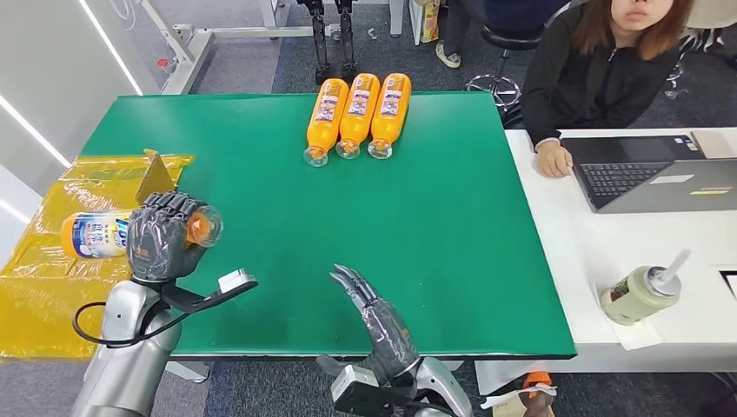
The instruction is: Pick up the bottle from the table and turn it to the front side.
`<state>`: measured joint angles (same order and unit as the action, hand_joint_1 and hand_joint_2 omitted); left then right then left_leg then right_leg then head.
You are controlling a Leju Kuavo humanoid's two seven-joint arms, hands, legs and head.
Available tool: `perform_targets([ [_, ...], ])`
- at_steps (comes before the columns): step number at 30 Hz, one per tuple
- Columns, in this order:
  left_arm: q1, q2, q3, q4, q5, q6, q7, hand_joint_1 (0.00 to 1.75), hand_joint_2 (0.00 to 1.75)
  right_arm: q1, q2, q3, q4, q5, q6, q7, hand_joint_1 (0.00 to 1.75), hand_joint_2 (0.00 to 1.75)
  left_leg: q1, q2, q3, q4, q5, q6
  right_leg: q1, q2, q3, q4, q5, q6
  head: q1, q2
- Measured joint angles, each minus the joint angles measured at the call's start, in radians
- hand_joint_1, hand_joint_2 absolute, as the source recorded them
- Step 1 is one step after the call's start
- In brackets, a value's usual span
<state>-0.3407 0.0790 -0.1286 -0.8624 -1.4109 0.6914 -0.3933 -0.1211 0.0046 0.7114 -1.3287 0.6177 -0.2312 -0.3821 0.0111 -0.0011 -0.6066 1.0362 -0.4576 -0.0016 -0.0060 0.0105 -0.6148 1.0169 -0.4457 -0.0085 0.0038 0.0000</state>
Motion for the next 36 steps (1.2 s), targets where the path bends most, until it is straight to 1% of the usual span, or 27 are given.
perform_targets([
  [2, -0.006, 0.016, 0.002, 0.052, -0.088, 0.000, 0.086, 0.34, 1.75, -0.003, -0.006, 0.003, 0.000, -0.018, 0.001, -0.010, 0.00, 1.75, 0.000, 0.000, 0.000, 0.000, 0.000, 0.000, 0.000, 0.001, 0.000, 0.000, 0.000, 0.000, 0.000, 0.000],
  [3, -0.008, 0.026, -0.004, 0.080, -0.118, 0.000, 0.135, 0.27, 1.75, -0.004, -0.010, 0.005, 0.001, -0.026, 0.001, -0.016, 0.00, 1.75, 0.000, 0.000, 0.000, 0.000, 0.000, 0.000, 0.000, 0.001, -0.001, 0.000, 0.000, 0.000, 0.000, 0.000],
  [4, -0.011, 0.036, -0.017, 0.108, -0.136, 0.000, 0.181, 0.59, 1.75, -0.006, -0.013, 0.008, 0.003, -0.033, 0.000, -0.023, 0.00, 1.75, 0.000, 0.001, 0.000, 0.000, 0.000, 0.000, 0.000, 0.001, -0.001, 0.000, 0.000, 0.000, 0.000, 0.000],
  [5, -0.015, 0.048, -0.035, 0.138, -0.147, 0.000, 0.222, 0.96, 1.75, -0.008, -0.017, 0.010, 0.005, -0.039, 0.000, -0.028, 0.00, 1.75, 0.000, 0.001, 0.000, 0.000, 0.000, 0.000, 0.000, 0.001, -0.001, 0.000, 0.000, 0.000, 0.000, 0.000],
  [7, -0.028, 0.072, -0.083, 0.201, -0.153, 0.000, 0.269, 1.68, 1.75, -0.014, -0.024, 0.014, 0.011, -0.044, 0.000, -0.036, 0.00, 1.75, 0.000, 0.000, 0.000, 0.000, 0.000, 0.000, 0.000, 0.001, -0.001, 0.000, 0.000, 0.000, 0.000, 0.000],
  [8, -0.037, 0.081, -0.107, 0.236, -0.153, 0.001, 0.283, 1.73, 1.75, -0.016, -0.027, 0.015, 0.015, -0.046, -0.001, -0.040, 0.00, 1.75, 0.000, 0.000, 0.000, 0.000, 0.000, 0.000, 0.000, 0.001, -0.001, 0.000, 0.000, 0.000, 0.000, 0.000],
  [9, -0.047, 0.087, -0.129, 0.270, -0.153, 0.001, 0.294, 1.70, 1.75, -0.019, -0.030, 0.017, 0.017, -0.049, -0.002, -0.044, 0.00, 1.75, 0.000, 0.000, 0.000, 0.000, 0.000, 0.000, 0.000, 0.001, -0.001, 0.000, 0.000, 0.000, 0.000, 0.000],
  [10, -0.057, 0.092, -0.146, 0.300, -0.152, 0.001, 0.301, 1.54, 1.75, -0.020, -0.032, 0.020, 0.019, -0.052, -0.002, -0.047, 0.00, 1.75, 0.000, 0.001, 0.000, 0.000, 0.000, 0.000, 0.000, 0.001, -0.001, 0.000, 0.000, 0.000, 0.000, 0.000],
  [11, -0.066, 0.095, -0.159, 0.328, -0.152, 0.001, 0.305, 1.22, 1.75, -0.021, -0.034, 0.022, 0.021, -0.056, -0.002, -0.048, 0.00, 1.75, 0.000, 0.001, 0.000, 0.000, 0.000, 0.000, 0.000, 0.001, -0.001, 0.000, 0.000, 0.000, 0.000, 0.000],
  [13, -0.084, 0.100, -0.176, 0.374, -0.153, 0.001, 0.308, 0.38, 1.75, -0.021, -0.040, 0.027, 0.022, -0.060, -0.002, -0.048, 0.00, 1.75, 0.000, 0.001, 0.000, 0.000, 0.000, 0.000, 0.000, 0.001, -0.001, 0.000, 0.000, 0.000, 0.000, 0.000],
  [14, -0.091, 0.103, -0.183, 0.396, -0.153, 0.002, 0.309, 0.12, 1.75, -0.021, -0.043, 0.029, 0.022, -0.061, -0.002, -0.047, 0.00, 1.75, 0.000, 0.001, 0.000, 0.000, 0.000, 0.000, 0.000, 0.001, -0.001, 0.000, 0.000, -0.001, 0.000, 0.000],
  [15, -0.096, 0.106, -0.188, 0.414, -0.153, 0.002, 0.310, 0.00, 1.75, -0.021, -0.046, 0.031, 0.022, -0.063, -0.001, -0.045, 0.00, 1.75, 0.000, 0.001, 0.000, 0.000, 0.000, 0.000, 0.000, 0.001, -0.001, 0.000, 0.000, -0.001, 0.000, 0.000],
  [18, -0.101, 0.114, -0.199, 0.451, -0.152, 0.002, 0.311, 0.00, 1.75, -0.021, -0.053, 0.035, 0.022, -0.071, 0.002, -0.042, 0.00, 1.75, 0.000, 0.001, 0.000, 0.000, 0.000, 0.000, 0.000, 0.001, -0.001, 0.000, 0.000, -0.001, 0.000, 0.000],
  [22, -0.098, 0.123, -0.201, 0.465, -0.147, 0.002, 0.306, 0.00, 1.75, -0.023, -0.060, 0.037, 0.024, -0.080, 0.010, -0.043, 0.00, 1.75, 0.000, 0.001, 0.000, 0.000, 0.000, 0.000, 0.000, 0.001, -0.001, 0.000, 0.000, -0.001, 0.000, 0.000],
  [24, -0.090, 0.127, -0.200, 0.460, -0.124, 0.002, 0.282, 0.00, 1.75, -0.023, -0.065, 0.037, 0.025, -0.086, 0.009, -0.047, 0.00, 1.75, 0.000, 0.001, 0.000, 0.000, 0.000, 0.000, 0.000, 0.001, -0.001, 0.000, 0.000, -0.001, 0.000, 0.000],
  [27, -0.071, 0.129, -0.187, 0.435, -0.064, 0.003, 0.221, 0.00, 1.75, -0.021, -0.073, 0.037, 0.029, -0.095, 0.002, -0.051, 0.00, 1.75, 0.000, 0.001, -0.001, 0.000, 0.000, 0.000, 0.000, 0.001, -0.001, 0.000, 0.000, -0.001, 0.000, 0.000],
  [31, -0.054, 0.127, -0.172, 0.415, -0.031, 0.003, 0.185, 0.00, 1.75, -0.020, -0.079, 0.037, 0.032, -0.096, -0.003, -0.052, 0.00, 1.75, 0.000, 0.001, 0.000, 0.000, 0.000, 0.000, 0.000, 0.001, -0.001, 0.000, 0.000, -0.001, 0.000, 0.000],
  [32, -0.050, 0.123, -0.165, 0.408, -0.009, 0.003, 0.158, 0.00, 1.75, -0.019, -0.080, 0.037, 0.032, -0.097, -0.004, -0.051, 0.00, 1.75, 0.000, 0.001, 0.000, 0.000, 0.000, 0.000, 0.000, 0.001, -0.001, 0.000, 0.000, -0.001, 0.000, 0.000],
  [33, -0.046, 0.115, -0.153, 0.401, 0.028, 0.003, 0.112, 0.00, 1.75, -0.018, -0.081, 0.037, 0.032, -0.097, -0.006, -0.050, 0.00, 1.75, 0.000, 0.001, 0.000, 0.000, 0.000, 0.000, 0.000, 0.001, -0.001, 0.000, 0.000, -0.001, 0.000, 0.000],
  [35, -0.036, 0.083, -0.109, 0.389, 0.146, 0.003, -0.034, 0.00, 1.75, -0.017, -0.082, 0.037, 0.032, -0.101, -0.009, -0.047, 0.00, 1.75, 0.000, 0.000, -0.001, 0.000, 0.000, 0.000, 0.000, 0.000, -0.001, 0.000, 0.000, -0.001, 0.000, 0.000],
  [36, -0.034, 0.074, -0.096, 0.387, 0.180, 0.003, -0.077, 0.00, 1.75, -0.017, -0.082, 0.037, 0.032, -0.102, -0.010, -0.046, 0.00, 1.75, 0.000, 0.000, -0.001, 0.000, 0.000, 0.000, 0.000, 0.000, -0.001, 0.000, 0.000, -0.001, 0.000, 0.000],
])
